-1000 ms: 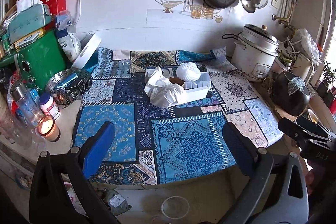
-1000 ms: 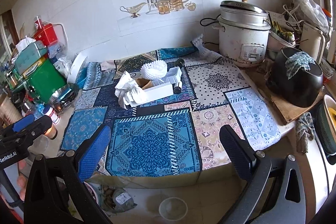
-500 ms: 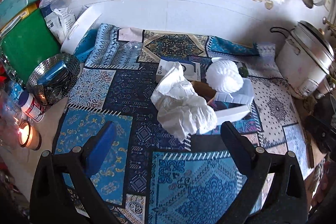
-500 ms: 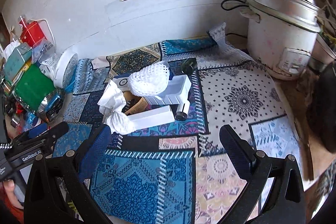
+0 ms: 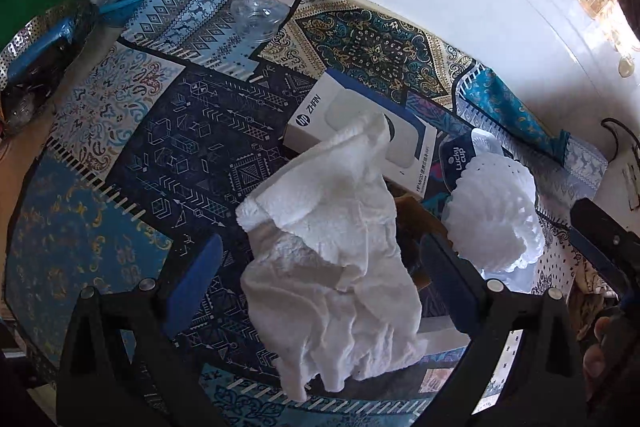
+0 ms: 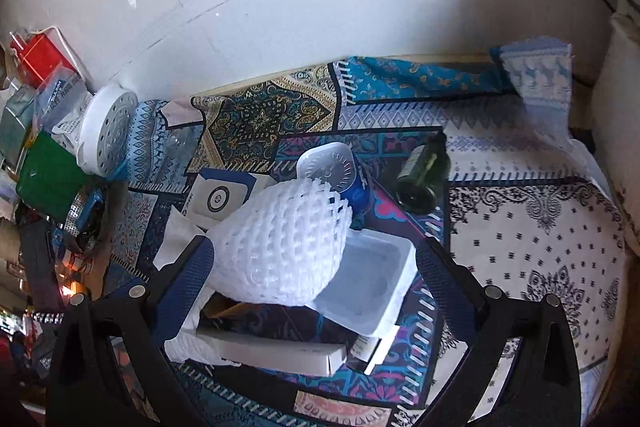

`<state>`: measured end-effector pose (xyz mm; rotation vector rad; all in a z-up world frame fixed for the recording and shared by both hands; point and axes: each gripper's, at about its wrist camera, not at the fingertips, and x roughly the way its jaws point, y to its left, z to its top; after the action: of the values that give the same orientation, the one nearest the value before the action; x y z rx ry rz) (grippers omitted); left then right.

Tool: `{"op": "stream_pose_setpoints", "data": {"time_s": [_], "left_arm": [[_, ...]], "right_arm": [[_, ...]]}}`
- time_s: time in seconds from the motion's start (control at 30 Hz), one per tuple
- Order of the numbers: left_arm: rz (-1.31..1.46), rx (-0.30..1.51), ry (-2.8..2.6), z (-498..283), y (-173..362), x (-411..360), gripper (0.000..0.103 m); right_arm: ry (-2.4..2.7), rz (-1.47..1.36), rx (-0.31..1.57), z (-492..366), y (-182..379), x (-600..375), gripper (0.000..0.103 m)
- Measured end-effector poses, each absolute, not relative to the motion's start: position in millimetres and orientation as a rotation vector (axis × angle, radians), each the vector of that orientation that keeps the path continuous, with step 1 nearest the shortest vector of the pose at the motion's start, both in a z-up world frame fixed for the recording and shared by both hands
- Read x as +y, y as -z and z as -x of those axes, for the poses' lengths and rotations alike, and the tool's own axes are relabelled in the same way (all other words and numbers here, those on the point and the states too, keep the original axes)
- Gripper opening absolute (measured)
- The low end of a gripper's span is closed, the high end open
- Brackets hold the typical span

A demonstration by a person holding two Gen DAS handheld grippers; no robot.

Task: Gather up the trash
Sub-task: 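Grasp the white tissue with the left tool while the right tool grasps the white foam net, then lift the tissue and foam net and carry both down toward the floor bin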

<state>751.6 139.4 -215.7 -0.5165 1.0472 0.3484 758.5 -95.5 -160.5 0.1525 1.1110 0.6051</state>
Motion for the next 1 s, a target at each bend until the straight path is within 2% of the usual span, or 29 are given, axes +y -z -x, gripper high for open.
{"op": "stream_pose_setpoints", "data": {"time_s": [0.07, 0.13, 0.27, 0.3, 0.37, 0.43, 0.47, 0.53, 0.6, 0.73, 0.77, 1.0], "left_arm": [[0.489, 1.058, -0.363, -756, 219, 136, 0.099], [0.471, 1.074, -0.371, -760, 222, 133, 0.090], [0.463, 1.093, -0.367, -768, 226, 129, 0.080], [0.460, 1.097, -0.363, -769, 226, 128, 0.073], [0.462, 1.106, -0.351, -770, 226, 128, 0.061], [0.469, 1.116, -0.342, -770, 227, 128, 0.042], [0.469, 1.118, -0.339, -770, 227, 127, 0.038], [0.468, 1.114, -0.329, -761, 224, 127, 0.020], [0.466, 1.104, -0.331, -757, 221, 124, 0.012], [0.459, 1.069, -0.347, -747, 209, 121, 0.006], [0.463, 1.056, -0.349, -744, 204, 121, 0.005], [0.486, 0.962, -0.355, -718, 169, 125, 0.004]], "right_arm": [[-0.627, -0.164, 1.159, -762, 173, -89, 0.096], [-0.650, -0.172, 1.195, -762, 183, -83, 0.093], [-0.682, -0.177, 1.209, -765, 188, -81, 0.090], [-0.689, -0.173, 1.206, -767, 188, -80, 0.089], [-0.717, -0.174, 1.205, -767, 188, -77, 0.078], [-0.743, -0.180, 1.212, -768, 188, -77, 0.069], [-0.749, -0.181, 1.210, -768, 187, -78, 0.064], [-0.762, -0.178, 1.201, -767, 185, -77, 0.055], [-0.782, -0.181, 1.199, -765, 183, -78, 0.047], [-0.797, -0.165, 1.164, -762, 172, -80, 0.032], [-0.805, -0.161, 1.153, -761, 169, -81, 0.022], [-0.810, -0.156, 1.076, -747, 139, -91, 0.021]]}}
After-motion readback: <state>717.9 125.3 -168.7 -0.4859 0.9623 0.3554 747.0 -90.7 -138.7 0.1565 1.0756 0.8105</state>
